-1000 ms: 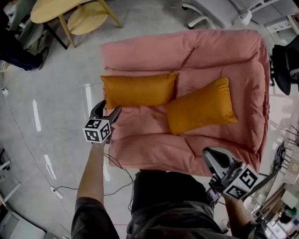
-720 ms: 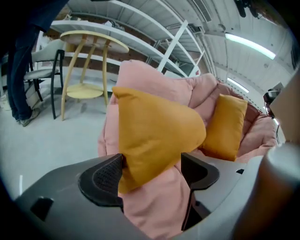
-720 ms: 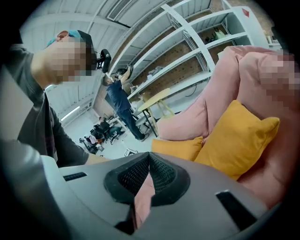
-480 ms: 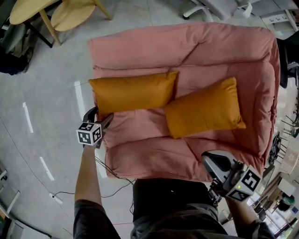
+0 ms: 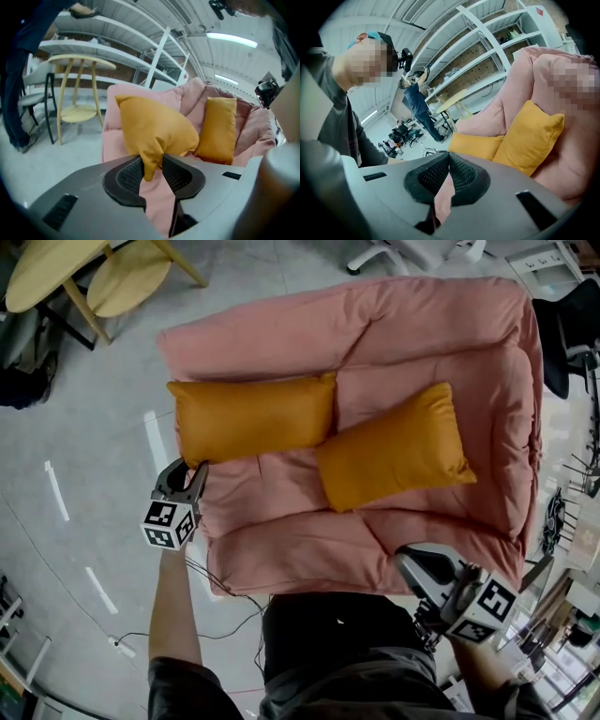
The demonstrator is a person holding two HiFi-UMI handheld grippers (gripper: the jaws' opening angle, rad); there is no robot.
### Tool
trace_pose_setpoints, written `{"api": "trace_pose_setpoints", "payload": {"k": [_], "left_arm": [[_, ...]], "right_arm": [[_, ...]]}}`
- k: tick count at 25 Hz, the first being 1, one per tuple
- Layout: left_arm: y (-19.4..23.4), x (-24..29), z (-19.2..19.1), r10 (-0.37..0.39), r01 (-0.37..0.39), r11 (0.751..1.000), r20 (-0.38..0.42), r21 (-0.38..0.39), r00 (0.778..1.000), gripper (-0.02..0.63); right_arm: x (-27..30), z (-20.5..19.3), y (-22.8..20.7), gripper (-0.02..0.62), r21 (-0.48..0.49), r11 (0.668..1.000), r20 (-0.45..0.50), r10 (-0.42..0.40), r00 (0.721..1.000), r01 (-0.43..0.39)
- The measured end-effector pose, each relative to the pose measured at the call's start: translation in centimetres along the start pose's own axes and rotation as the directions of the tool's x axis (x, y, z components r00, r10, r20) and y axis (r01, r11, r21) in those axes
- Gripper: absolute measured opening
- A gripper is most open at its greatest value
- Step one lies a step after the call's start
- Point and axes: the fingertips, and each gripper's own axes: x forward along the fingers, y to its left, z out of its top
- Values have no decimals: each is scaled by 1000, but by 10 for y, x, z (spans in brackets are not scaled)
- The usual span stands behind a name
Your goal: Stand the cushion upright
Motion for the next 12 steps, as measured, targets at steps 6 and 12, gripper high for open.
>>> {"api": "trace_pose_setpoints", "payload": {"k": [6, 12], "left_arm": [[-84, -38, 137, -76, 33, 974, 182, 226, 980, 91], [-203, -6, 269, -257, 105, 886, 291, 452, 922, 67]], "right_arm": [[-41, 9, 6, 9, 19, 1000, 28, -22, 999, 21], [-93, 22, -6, 9, 54, 995, 114, -94, 989, 88]]}}
